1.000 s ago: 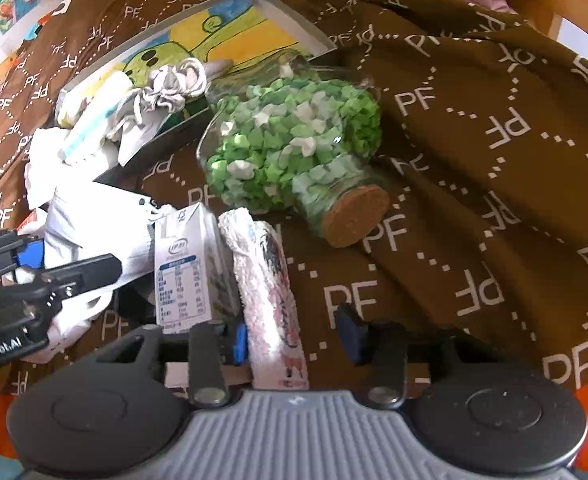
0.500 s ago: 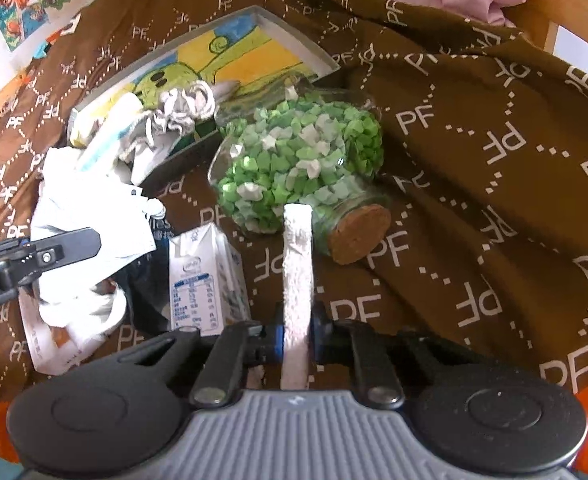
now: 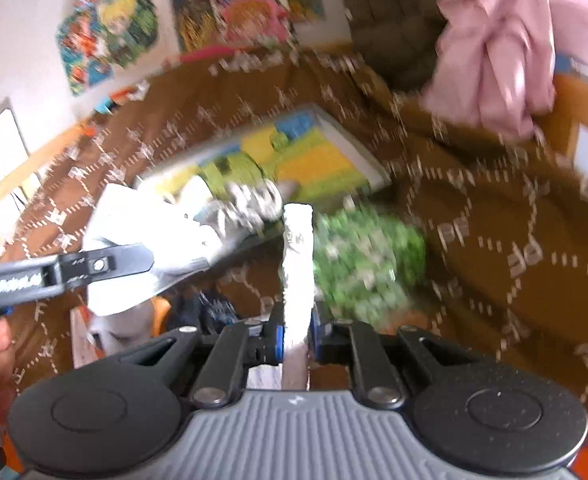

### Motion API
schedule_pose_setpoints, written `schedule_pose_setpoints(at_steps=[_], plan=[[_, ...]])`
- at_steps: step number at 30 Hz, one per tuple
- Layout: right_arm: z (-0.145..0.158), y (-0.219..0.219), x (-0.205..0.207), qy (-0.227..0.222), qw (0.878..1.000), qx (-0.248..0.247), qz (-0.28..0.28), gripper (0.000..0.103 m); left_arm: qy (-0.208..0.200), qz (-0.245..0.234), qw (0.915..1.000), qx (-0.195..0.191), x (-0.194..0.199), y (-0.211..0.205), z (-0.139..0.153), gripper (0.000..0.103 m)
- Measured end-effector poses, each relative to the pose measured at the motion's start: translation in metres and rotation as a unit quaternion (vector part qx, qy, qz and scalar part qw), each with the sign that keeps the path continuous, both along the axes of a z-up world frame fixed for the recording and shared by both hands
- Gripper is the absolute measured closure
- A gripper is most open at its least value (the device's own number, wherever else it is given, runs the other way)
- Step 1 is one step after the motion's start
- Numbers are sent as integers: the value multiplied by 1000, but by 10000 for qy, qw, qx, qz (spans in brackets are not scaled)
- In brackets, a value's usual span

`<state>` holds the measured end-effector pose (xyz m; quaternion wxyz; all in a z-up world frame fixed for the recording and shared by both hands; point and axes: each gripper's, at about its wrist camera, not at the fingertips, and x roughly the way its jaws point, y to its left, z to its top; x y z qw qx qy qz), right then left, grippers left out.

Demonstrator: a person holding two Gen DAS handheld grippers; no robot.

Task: Organize soft objects
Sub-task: 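Carry the grey mask with the left tool while the right tool carries the white strip to the tray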

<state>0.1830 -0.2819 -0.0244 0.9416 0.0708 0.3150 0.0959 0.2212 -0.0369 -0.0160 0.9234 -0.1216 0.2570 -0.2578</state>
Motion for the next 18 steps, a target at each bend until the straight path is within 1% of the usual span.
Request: schedule_pose_setpoints(at_steps=[2,4,7,10,13,16,18], plan=[[7,4,-2,-264,9996,-21,44,89,-114,128,9998,-105,5,5,6,90],[15,8,3,-505,9987,27,70,89,-235,167,9996,-52,16,7,13,90],[28,15,23,-889,9959,112,128,89,-441,309,9985,-23,35,14,23,90],[40,26,57,-1307,9913,80,135,89,-652,505,9966,-30,54,21,31,89],[44,33,97,-1405,9897,250,64,89,-768,660,9948,-37,75,28,30,89],[41,39,138,-1357,9904,264,-82,89,-521,761,9957,-82,115,28,21,89],[35,38,163,-1255,9912,361,-229,89,-389,783,9960,-184,139,26,18,89]])
